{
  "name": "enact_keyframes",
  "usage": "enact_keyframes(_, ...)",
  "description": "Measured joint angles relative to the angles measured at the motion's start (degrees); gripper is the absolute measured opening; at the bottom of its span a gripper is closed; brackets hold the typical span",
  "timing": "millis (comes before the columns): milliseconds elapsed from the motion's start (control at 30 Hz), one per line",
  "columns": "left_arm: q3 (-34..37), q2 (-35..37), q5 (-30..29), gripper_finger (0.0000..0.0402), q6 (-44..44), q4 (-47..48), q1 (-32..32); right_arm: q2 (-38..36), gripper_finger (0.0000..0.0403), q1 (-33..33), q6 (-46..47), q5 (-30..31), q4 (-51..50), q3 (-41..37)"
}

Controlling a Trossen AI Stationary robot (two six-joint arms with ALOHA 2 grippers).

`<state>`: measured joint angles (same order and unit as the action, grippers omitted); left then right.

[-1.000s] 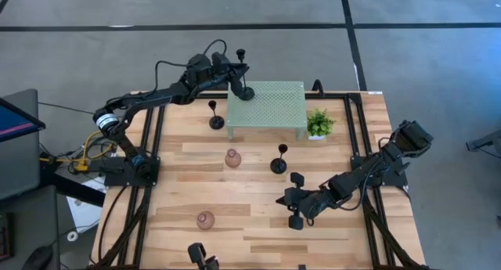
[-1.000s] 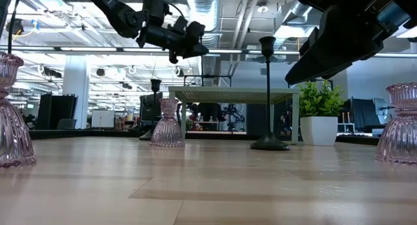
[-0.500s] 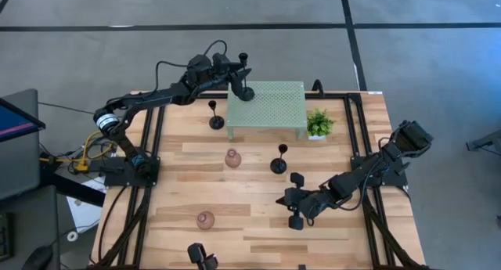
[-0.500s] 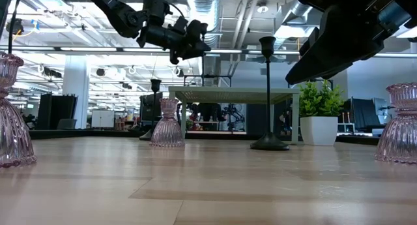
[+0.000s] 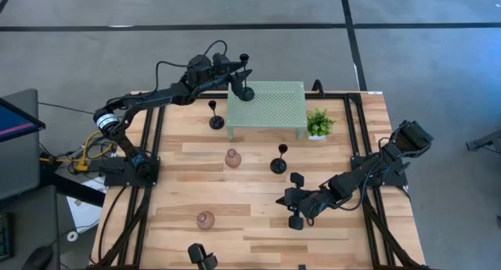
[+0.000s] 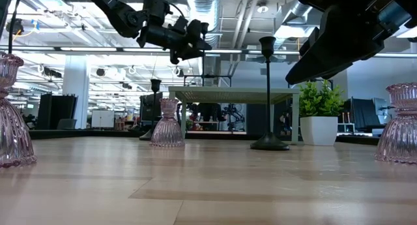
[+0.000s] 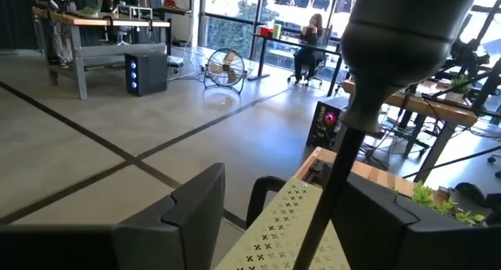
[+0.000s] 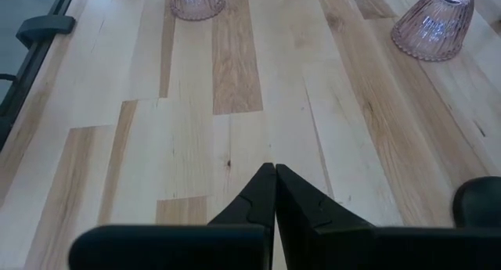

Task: Pick & Place candle stick holders
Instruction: Put the bottom black candle holder on the shelf aligned with the black candle holder

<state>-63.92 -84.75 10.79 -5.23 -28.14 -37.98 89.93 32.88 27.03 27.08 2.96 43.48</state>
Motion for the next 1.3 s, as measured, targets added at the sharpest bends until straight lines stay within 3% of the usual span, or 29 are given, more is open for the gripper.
enact_keyframes(533,-0.07,4.28,1.27,0.0221,-1.50,1.74,0.35,-0.01,0.0000,-0.01,-0.02,-0.01,0.00,0.00)
enact_keyframes(1000,-0.11,16.77,2.99,0.0216,1.97,30.25,0.97,-0.02,0.0000,-0.02,-0.02,-0.01,0.02,0.00)
enact_keyframes(1167,-0.11,19.89,3.01,0.0192,2.17,37.84,2.95,-0.02,0.0000,-0.02,0.00,-0.01,0.04,0.00)
enact_keyframes(1300,2.64,21.88,5.06,0.0160,6.43,38.76,6.63,-0.02,0.0000,-0.01,0.00,-0.01,0.04,0.00)
